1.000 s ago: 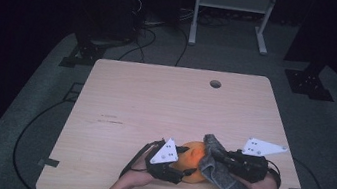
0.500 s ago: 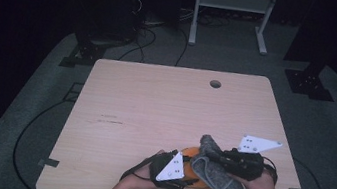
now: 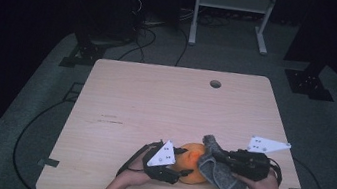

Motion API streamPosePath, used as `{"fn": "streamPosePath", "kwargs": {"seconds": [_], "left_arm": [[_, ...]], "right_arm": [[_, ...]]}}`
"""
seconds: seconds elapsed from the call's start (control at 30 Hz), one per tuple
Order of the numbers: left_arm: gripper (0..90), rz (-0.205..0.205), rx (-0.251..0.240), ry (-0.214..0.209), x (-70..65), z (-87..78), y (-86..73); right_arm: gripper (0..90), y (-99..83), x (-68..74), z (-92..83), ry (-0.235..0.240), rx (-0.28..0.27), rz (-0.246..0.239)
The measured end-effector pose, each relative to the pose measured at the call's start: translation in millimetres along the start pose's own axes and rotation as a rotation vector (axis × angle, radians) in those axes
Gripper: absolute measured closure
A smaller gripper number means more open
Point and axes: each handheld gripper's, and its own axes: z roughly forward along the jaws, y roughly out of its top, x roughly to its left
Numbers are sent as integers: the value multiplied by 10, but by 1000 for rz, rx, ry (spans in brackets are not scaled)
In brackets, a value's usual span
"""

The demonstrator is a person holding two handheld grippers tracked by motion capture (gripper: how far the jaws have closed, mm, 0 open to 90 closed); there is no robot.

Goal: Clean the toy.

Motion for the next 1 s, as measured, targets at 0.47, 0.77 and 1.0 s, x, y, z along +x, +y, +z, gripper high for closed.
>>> {"fn": "streamPosePath", "kwargs": {"seconds": [0.47, 0.77, 1.0], "left_arm": [[363, -102, -16, -4, 165, -106, -80], [186, -152, 23, -13, 166, -8, -78], [382, -131, -17, -1, 115, -10, -36]], "right_arm": [[814, -172, -238, 13, -128, 53, 74], [813, -191, -239, 80, -132, 66, 67], [814, -204, -287, -5, -171, 92, 78]]}}
